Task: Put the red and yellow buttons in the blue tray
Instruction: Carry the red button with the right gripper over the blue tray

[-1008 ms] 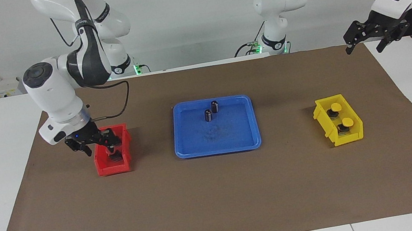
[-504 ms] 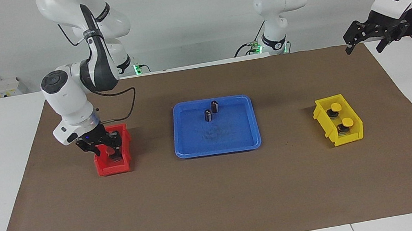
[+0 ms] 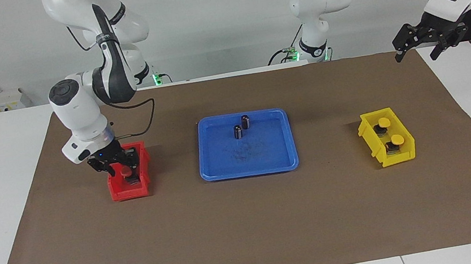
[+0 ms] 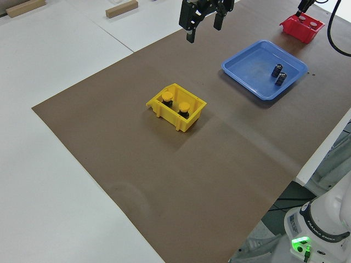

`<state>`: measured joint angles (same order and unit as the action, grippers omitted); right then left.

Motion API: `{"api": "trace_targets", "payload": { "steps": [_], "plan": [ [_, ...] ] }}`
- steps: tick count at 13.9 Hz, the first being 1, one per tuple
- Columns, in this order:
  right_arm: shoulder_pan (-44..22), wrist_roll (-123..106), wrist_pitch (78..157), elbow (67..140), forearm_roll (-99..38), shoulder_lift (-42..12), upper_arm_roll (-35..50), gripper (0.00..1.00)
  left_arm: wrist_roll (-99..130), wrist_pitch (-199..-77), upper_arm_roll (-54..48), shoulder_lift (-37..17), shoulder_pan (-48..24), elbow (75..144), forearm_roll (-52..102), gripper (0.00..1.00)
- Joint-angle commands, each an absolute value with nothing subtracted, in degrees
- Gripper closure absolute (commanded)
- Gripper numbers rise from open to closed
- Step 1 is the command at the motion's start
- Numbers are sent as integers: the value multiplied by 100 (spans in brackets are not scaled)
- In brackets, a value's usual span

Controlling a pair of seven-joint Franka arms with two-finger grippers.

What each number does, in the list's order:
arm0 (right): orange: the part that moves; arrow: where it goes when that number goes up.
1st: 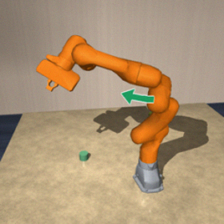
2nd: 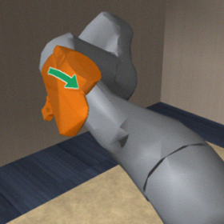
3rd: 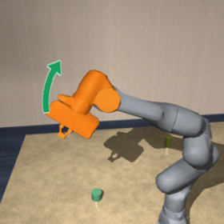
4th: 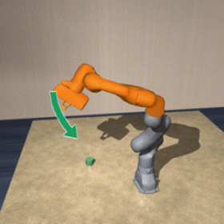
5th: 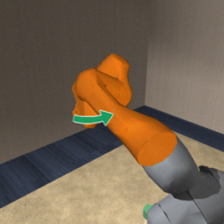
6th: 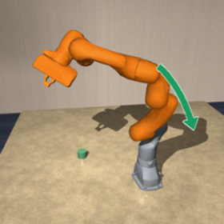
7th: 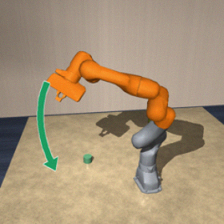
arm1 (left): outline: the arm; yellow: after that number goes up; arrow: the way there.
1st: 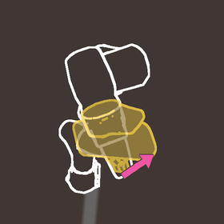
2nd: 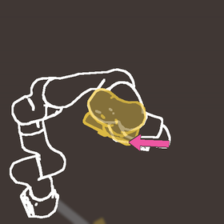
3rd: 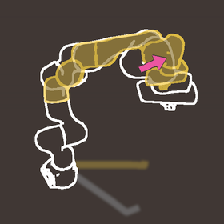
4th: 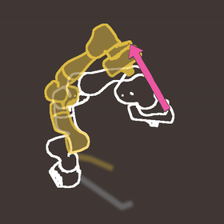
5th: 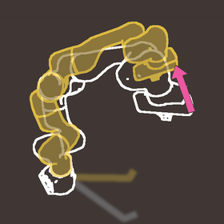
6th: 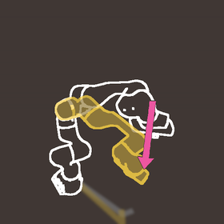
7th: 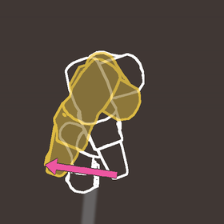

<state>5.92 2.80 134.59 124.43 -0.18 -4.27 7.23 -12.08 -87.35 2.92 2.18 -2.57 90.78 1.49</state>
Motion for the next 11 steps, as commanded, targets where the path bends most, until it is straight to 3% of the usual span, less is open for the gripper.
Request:
{"api": "trace_targets", "payload": {
  "steps": [1,11],
  "plan": [
    [651,97,13772,12823,-123,-237,765,30,-1213,-8736,343,334,-308,9211,70,0],
    [686,-8,13948,12990,-123,-263,765,34,-1222,-8771,352,325,-299,9202,62,0]
  ]
}}
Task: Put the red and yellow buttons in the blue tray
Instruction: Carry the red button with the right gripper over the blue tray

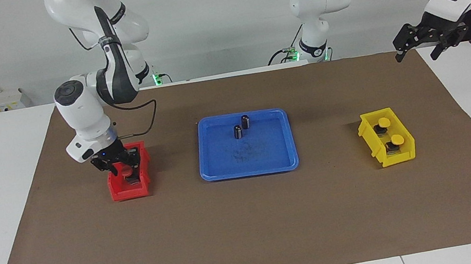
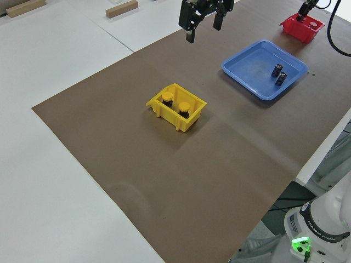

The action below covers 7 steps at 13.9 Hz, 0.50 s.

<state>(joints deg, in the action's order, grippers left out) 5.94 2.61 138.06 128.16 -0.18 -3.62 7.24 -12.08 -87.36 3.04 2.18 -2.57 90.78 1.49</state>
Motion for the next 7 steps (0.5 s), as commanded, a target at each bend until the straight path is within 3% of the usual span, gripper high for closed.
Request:
{"api": "trace_targets", "payload": {
  "steps": [1,3,7],
  "plan": [
    [668,-9,13957,12982,-123,-272,765,34,-1213,-8771,352,325,-308,9202,53,0],
    [677,-17,13957,12990,-123,-272,765,42,-1213,-8780,352,325,-308,9202,53,0],
    [686,-26,13835,12885,-123,-281,765,69,-1187,-8798,352,325,-299,9211,61,0]
  ]
}}
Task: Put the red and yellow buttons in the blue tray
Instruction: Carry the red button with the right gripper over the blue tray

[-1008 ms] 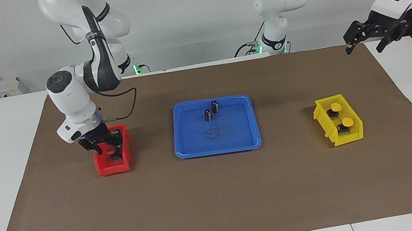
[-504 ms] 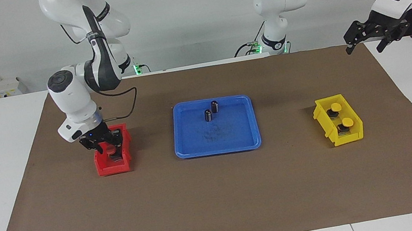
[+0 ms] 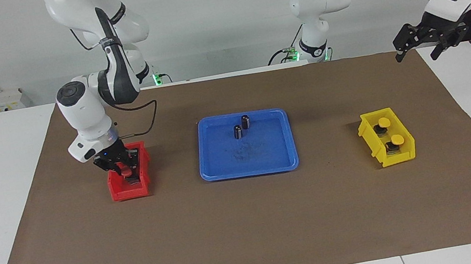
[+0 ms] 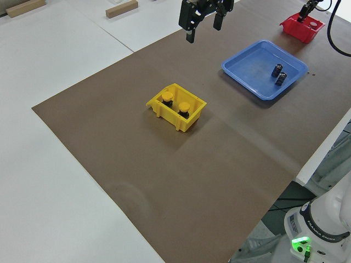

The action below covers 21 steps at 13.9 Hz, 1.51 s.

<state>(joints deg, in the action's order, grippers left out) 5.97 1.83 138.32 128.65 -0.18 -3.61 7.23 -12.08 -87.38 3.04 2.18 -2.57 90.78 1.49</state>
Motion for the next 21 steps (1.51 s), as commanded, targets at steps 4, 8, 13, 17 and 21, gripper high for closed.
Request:
{"api": "trace_targets", "payload": {
  "steps": [4,8,13,17,21],
  "plan": [
    [668,-26,12608,11764,-97,-544,765,70,-1187,-8833,360,325,-281,9202,62,0],
    [389,78,10595,9831,-44,-843,765,70,-1186,-8842,360,325,-281,9202,62,0],
    [-1174,2604,10588,8886,166,-1371,765,69,-1222,-8824,352,316,-281,9202,62,0],
    [-2099,3952,11652,9280,176,-1748,765,69,-1213,-8806,360,325,-281,9202,62,0],
    [-2785,4876,12058,9509,483,-2118,765,67,-1204,-8833,360,325,-281,9202,62,0]
  ]
}}
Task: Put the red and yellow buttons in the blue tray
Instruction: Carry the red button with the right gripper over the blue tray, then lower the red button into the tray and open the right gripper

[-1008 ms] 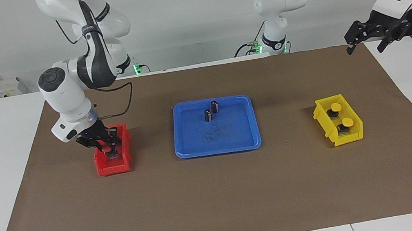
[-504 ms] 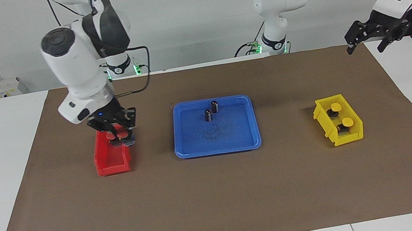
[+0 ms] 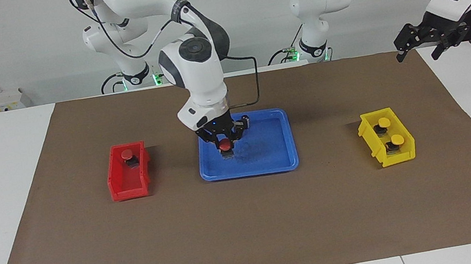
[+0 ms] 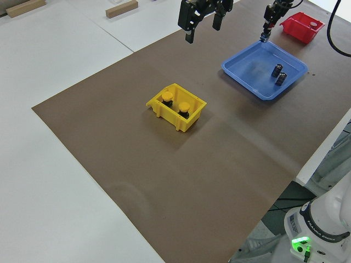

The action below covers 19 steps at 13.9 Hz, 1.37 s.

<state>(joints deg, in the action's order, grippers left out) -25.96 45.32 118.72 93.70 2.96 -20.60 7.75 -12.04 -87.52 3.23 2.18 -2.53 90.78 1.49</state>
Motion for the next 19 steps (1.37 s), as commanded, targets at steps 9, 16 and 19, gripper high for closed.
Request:
{"api": "trace_targets", "payload": {
  "steps": [9,16,19],
  "plan": [
    [-2936,5150,12788,10204,729,-2162,765,42,-1213,-8833,378,325,-194,9202,53,0],
    [-1410,2994,11199,9832,660,-1032,738,10,-1187,-9891,378,465,-176,9814,53,3],
    [-442,1252,11241,10922,159,-222,729,10,-1125,-11202,360,353,-176,10747,61,23]
  ]
}}
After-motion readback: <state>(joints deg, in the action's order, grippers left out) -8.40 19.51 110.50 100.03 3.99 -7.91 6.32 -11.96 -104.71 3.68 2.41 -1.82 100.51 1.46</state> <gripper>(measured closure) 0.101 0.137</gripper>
